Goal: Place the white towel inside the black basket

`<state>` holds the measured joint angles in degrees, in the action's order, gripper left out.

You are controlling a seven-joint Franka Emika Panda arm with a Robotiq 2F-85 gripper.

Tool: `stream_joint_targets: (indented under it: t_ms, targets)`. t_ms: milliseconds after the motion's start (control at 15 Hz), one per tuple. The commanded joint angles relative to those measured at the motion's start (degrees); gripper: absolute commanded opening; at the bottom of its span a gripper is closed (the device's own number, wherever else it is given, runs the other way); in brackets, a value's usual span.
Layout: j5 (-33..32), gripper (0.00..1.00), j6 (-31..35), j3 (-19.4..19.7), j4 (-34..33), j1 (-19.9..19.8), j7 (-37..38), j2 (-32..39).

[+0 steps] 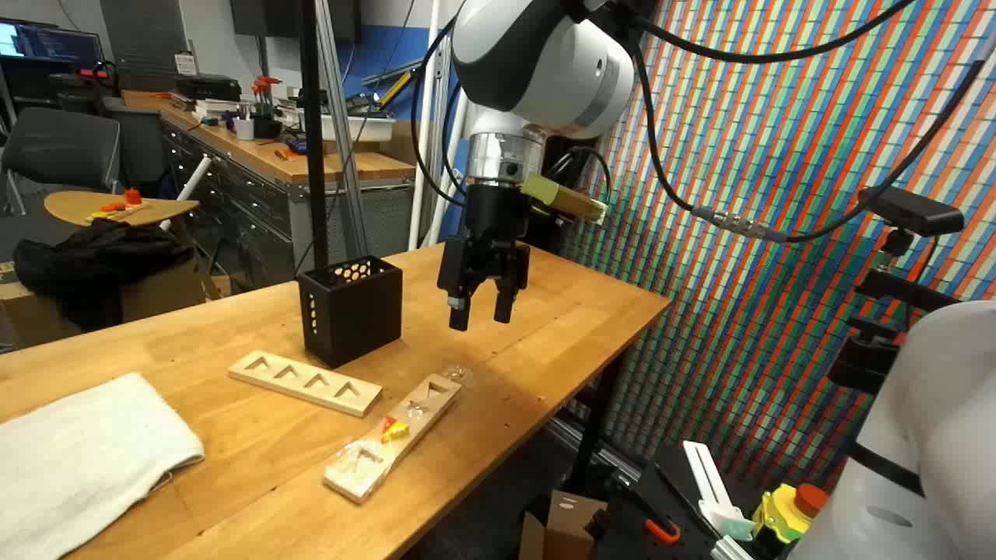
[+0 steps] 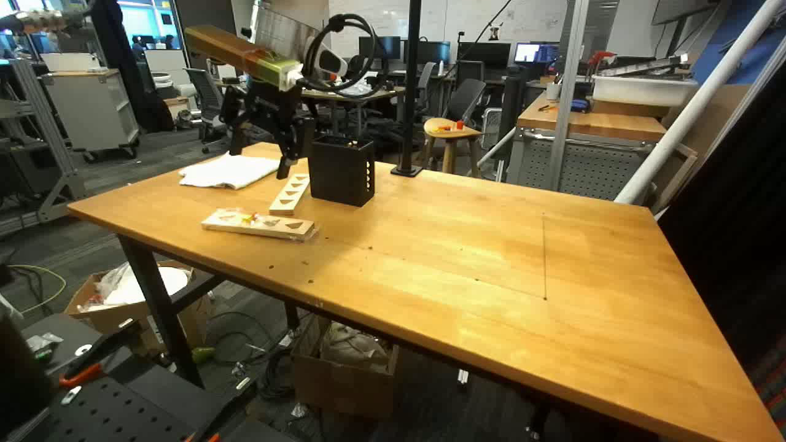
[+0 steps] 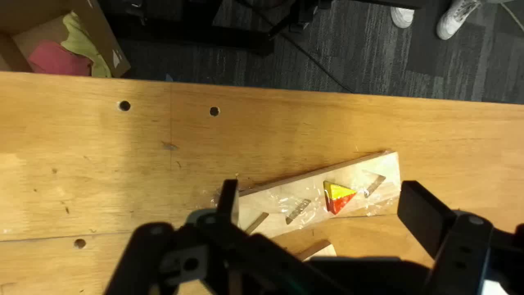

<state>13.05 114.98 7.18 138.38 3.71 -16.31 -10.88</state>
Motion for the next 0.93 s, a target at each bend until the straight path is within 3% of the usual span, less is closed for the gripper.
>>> stream_joint_targets:
  t_ms: [0, 533, 867]
  targets:
    - [0.24, 1.00, -0.12, -1.35, -0.21, -1.41, -0.21, 0.04]
    - [0.24, 1.00, -0.12, -1.35, -0.80, -1.41, -0.21, 0.03]
    - [-2.35, 1.00, 1.56, -5.54, -3.90, 0.23, 3.25, 2.99]
